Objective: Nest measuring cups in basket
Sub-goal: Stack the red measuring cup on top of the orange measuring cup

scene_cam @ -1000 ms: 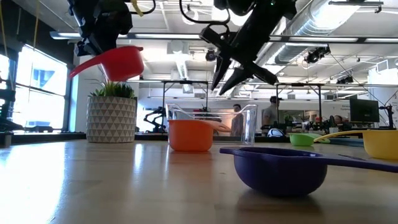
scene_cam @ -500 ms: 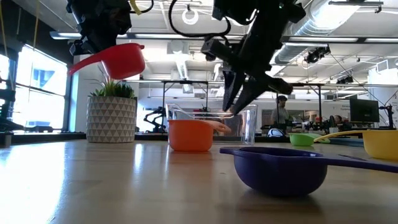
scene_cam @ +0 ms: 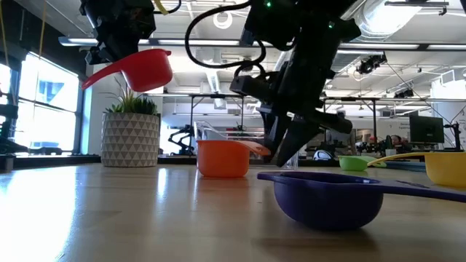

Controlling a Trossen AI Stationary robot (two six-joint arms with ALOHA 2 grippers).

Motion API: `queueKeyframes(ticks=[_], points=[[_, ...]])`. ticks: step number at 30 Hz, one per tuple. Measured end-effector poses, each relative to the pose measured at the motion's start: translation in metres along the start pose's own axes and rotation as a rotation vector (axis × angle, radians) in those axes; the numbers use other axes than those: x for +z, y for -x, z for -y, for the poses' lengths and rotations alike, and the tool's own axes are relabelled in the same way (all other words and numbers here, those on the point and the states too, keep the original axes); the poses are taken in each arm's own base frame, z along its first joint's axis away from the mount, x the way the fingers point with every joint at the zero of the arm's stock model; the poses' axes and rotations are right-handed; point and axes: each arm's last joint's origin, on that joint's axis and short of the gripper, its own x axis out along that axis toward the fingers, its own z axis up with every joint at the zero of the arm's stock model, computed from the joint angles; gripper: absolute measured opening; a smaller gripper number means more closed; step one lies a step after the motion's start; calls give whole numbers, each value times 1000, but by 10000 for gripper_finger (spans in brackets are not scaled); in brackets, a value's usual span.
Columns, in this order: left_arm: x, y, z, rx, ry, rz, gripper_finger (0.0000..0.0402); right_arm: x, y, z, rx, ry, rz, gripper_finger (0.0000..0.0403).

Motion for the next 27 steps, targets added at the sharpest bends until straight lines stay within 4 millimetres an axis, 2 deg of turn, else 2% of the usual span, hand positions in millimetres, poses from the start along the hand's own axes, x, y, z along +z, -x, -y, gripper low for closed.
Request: queueKeyframes(ticks=[12,20,27], points=[[2,0,2,-19,-25,22,10,3,-1,-12,126,-44,24,85],[2,0,2,-27,-37,19,9,2,-12,-21,205,-112,7,85],[3,0,3,-32,-50,24,9,6,-9,-25,260,-132,20,85]])
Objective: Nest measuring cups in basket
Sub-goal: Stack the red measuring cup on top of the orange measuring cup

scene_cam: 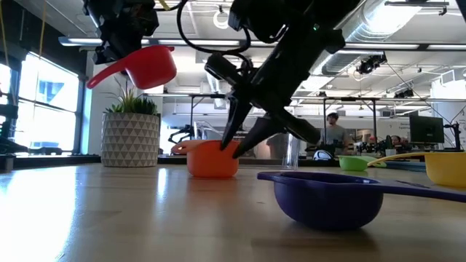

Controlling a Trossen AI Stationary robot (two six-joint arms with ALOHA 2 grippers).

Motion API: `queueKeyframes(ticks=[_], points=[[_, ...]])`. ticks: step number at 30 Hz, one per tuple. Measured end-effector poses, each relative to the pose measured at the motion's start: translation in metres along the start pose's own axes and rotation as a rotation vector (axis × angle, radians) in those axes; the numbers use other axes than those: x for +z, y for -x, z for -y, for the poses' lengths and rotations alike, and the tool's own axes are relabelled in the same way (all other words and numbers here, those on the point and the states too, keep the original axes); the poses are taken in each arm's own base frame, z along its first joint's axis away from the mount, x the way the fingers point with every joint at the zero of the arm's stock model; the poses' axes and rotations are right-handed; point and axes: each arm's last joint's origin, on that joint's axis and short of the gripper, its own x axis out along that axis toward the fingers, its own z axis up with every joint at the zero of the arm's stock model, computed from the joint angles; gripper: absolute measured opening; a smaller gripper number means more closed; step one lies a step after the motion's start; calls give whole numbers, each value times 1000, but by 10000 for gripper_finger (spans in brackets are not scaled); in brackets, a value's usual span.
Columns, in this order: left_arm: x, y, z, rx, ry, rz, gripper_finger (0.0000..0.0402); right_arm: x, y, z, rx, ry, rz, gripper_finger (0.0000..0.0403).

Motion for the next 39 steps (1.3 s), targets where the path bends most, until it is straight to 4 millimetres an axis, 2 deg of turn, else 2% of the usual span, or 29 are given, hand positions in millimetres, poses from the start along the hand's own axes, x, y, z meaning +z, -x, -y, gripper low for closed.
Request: queueKeyframes(ticks=[4,8,13,18,26,31,39], points=[[-1,0,1,-19,0,-15,9,4,8,0,-20,-1,8,85],[-2,0,3,-29,38,-21,9,11,27,5,-96,33,29,85],[-4,0,7,-23,118,-3,9,27,65,10,-186,90,99,85],[-4,-4,17,-27,218,46,9,49,105,12,-184,172,176,85],[0,-25,33,-18,357,100,9,79,154,22,-183,303,245,85],[5,-45,43,-35,421,118,9,89,169,30,-214,354,256,85],[7,-79,55,-57,527,97,9,95,171,40,-299,424,222,85]])
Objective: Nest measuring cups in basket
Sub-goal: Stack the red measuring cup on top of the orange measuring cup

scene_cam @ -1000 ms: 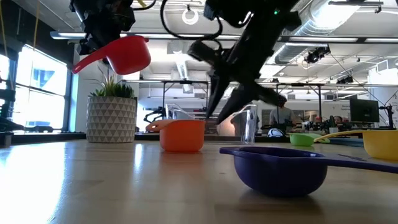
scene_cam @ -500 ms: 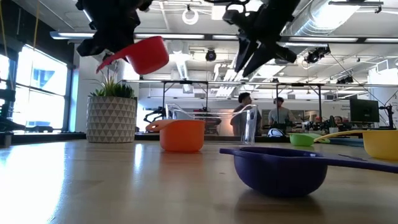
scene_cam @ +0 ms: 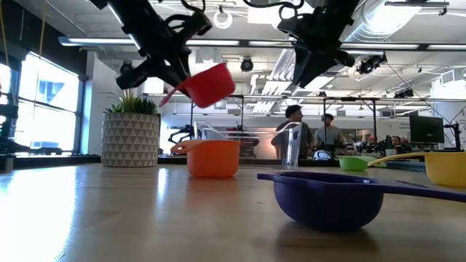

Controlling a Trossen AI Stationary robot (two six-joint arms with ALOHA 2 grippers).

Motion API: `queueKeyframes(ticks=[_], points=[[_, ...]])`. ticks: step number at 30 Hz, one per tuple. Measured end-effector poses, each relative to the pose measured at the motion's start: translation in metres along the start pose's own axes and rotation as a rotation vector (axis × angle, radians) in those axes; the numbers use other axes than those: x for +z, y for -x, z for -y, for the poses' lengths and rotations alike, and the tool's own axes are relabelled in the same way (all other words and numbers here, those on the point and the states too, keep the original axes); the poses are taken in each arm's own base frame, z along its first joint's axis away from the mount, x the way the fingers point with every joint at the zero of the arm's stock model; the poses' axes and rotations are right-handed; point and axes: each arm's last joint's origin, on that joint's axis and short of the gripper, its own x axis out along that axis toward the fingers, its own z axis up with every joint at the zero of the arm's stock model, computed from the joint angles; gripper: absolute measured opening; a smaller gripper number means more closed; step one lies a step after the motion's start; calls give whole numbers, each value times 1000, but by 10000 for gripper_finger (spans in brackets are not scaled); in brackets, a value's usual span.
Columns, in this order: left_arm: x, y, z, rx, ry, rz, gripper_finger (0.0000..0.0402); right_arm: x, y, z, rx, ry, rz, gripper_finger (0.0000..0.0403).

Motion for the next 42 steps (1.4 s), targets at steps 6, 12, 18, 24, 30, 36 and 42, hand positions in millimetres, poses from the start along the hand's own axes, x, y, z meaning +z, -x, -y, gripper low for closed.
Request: queueKeyframes(ticks=[6,12,18,24,30,36,42], points=[[-6,-17,2,6,71,-24,9,0,0,2,-25,53,-3,85],[-13,-23,2,26,132,-42,9,-1,0,3,-33,89,-13,85],[-17,-25,3,27,194,-47,9,-1,0,3,-26,123,-19,85],[-19,-24,-3,90,232,-63,10,-2,0,3,-28,165,-24,85],[-17,-24,-5,105,250,-48,9,-2,0,4,-31,166,-28,85],[-15,-29,-6,117,258,-39,9,-2,0,4,-33,168,-32,85],[-22,-43,-6,130,259,-63,9,-2,0,4,-34,169,-33,85]])
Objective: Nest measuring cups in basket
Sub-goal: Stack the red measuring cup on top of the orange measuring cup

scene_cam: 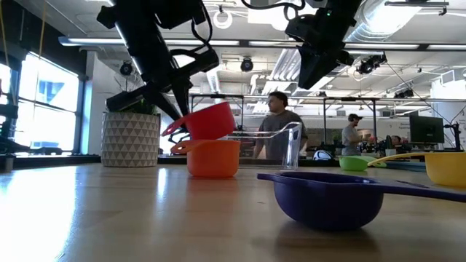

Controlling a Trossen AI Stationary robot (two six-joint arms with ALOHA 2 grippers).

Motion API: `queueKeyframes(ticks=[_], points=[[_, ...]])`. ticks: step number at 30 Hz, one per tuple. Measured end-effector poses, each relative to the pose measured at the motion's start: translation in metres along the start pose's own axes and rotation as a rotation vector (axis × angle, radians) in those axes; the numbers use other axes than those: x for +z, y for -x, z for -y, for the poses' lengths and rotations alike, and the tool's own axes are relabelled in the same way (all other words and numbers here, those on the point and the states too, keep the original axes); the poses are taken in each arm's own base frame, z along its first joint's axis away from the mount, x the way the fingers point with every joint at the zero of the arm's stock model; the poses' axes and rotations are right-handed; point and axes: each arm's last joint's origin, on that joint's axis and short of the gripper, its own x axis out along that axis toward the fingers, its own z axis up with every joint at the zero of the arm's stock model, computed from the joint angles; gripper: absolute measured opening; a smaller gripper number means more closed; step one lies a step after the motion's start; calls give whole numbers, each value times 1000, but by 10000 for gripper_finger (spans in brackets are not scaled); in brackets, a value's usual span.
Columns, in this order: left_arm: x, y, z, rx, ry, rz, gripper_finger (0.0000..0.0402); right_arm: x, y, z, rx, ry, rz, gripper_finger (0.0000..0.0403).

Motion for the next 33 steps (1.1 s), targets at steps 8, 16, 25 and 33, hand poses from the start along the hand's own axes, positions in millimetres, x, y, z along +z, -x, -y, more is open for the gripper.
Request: queueKeyframes(ticks=[8,16,25,33], points=[[0,-2,0,1,-11,-4,9,0,0,0,-4,16,0,85],[2,-2,1,-2,-11,-2,10,0,0,0,-4,17,1,85],[1,-2,0,-2,-18,-22,25,0,0,0,-2,19,0,85],[1,-2,0,-2,-30,-25,49,0,0,0,0,19,-2,85]])
